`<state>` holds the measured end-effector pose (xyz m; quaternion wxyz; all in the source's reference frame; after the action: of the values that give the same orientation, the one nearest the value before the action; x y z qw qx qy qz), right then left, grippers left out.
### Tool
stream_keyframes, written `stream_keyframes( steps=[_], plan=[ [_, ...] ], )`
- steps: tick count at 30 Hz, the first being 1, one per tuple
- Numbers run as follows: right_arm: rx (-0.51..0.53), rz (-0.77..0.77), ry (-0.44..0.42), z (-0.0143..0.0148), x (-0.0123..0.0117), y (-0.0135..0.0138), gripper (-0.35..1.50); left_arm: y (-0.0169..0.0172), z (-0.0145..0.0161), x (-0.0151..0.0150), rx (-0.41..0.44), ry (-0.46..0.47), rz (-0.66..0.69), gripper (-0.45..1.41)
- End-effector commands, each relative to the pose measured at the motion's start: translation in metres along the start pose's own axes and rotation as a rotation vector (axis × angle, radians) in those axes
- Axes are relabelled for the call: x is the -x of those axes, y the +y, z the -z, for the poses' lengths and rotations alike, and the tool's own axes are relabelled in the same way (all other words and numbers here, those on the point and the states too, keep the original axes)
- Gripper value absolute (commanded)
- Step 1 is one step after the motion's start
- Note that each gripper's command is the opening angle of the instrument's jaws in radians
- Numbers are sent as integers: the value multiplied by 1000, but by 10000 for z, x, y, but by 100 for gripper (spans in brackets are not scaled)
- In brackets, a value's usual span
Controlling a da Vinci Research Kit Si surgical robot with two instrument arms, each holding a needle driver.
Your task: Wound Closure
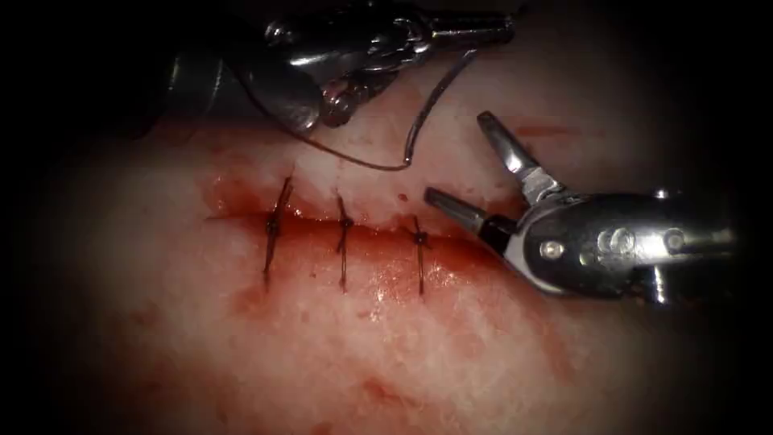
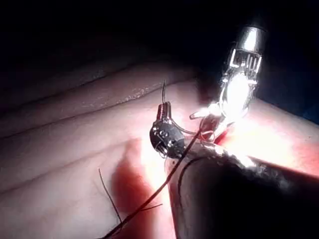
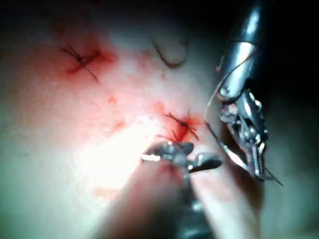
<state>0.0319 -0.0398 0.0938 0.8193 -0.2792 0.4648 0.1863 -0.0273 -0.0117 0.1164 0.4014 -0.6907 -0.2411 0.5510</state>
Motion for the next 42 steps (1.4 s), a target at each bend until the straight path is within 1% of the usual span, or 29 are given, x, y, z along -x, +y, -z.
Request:
stream_keyframes(
  steps=[1, 5, 8, 9, 10, 13, 16, 18, 19, 20, 22, 24, 26, 28, 30, 31, 32, 34, 35, 36, 37, 38, 40, 41, 42],
  plan=[
    [29, -10, -3, -5, -6, -5, 120, -3, -4, 3, -7, 9, -1, -45],
    [70, -24, 8, -10, -18, -3, 118, -2, -1, 3, -9, 27, 0, -45],
    [51, -25, 26, -18, -26, -10, 118, -1, -1, 4, -9, 30, 0, -45],
    [40, -22, 26, -20, -26, -14, 118, -1, -1, 4, -9, 30, 0, -45],
    [18, -15, 25, -25, -26, -24, 115, -1, -1, 4, -9, 30, 0, -45],
    [5, -7, 20, -32, -23, -34, 113, -1, -1, 4, -9, 30, 0, -45],
    [8, -2, 17, -38, -23, -33, 113, 1, -2, 5, -11, 30, -1, -45],
    [13, 6, 23, -38, -25, -30, 104, 2, -2, 5, -11, 30, -1, -45],
    [3, 11, 32, -37, -27, -30, 88, 2, -1, 5, -11, 30, -1, -45],
    [3, 11, 32, -36, -28, -31, 79, 2, -1, 5, -11, 30, -1, -45],
    [6, 15, 41, -36, -30, -31, 69, 2, -1, 5, -10, 33, -1, -45],
    [9, 29, 54, -34, -33, -30, 42, 2, -1, 6, -11, 30, -1, -45],
    [-30, 81, 85, -33, -36, -30, -35, 2, -1, 6, -12, 27, -1, -45],
    [-71, 130, 96, -29, -36, -30, -35, 2, -1, 4, -11, 25, -6, -45],
    [-103, 149, 98, -25, -35, -28, -35, 2, 0, 3, 1, 18, 6, -20],
    [-118, 155, 98, -24, -35, -26, -35, 2, 1, 3, 11, 6, 11, 0],
    [-128, 156, 99, -22, -34, -25, -35, 3, 2, 3, 20, -5, 11, 12],
    [-151, 154, 109, -16, -34, -20, -35, 3, 5, 3, 22, -61, 10, 59],
    [-164, 158, 117, -11, -34, -15, -35, 2, 7, 1, 11, -123, 15, 106],
    [-169, 144, 118, -8, -35, -12, -35, 1, 7, 1, 7, -149, 8, 116],
    [-175, 142, 123, -5, -36, -9, -35, -1, 9, -1, 5, -171, -4, 120],
    [-181, 140, 126, -1, -38, -6, -35, -2, 11, -3, 6, -191, -27, 121],
    [-192, 107, 128, 7, -40, 0, -35, -6, 15, -6, 17, -193, -78, 121],
    [-204, 64, 123, 14, -42, 5, -35, -10, 21, -12, 27, -187, -145, 121],
    [-216, -16, 116, 23, -43, 12, -35, -13, 26, -16, 38, -190, -189, 121]
  ],
)
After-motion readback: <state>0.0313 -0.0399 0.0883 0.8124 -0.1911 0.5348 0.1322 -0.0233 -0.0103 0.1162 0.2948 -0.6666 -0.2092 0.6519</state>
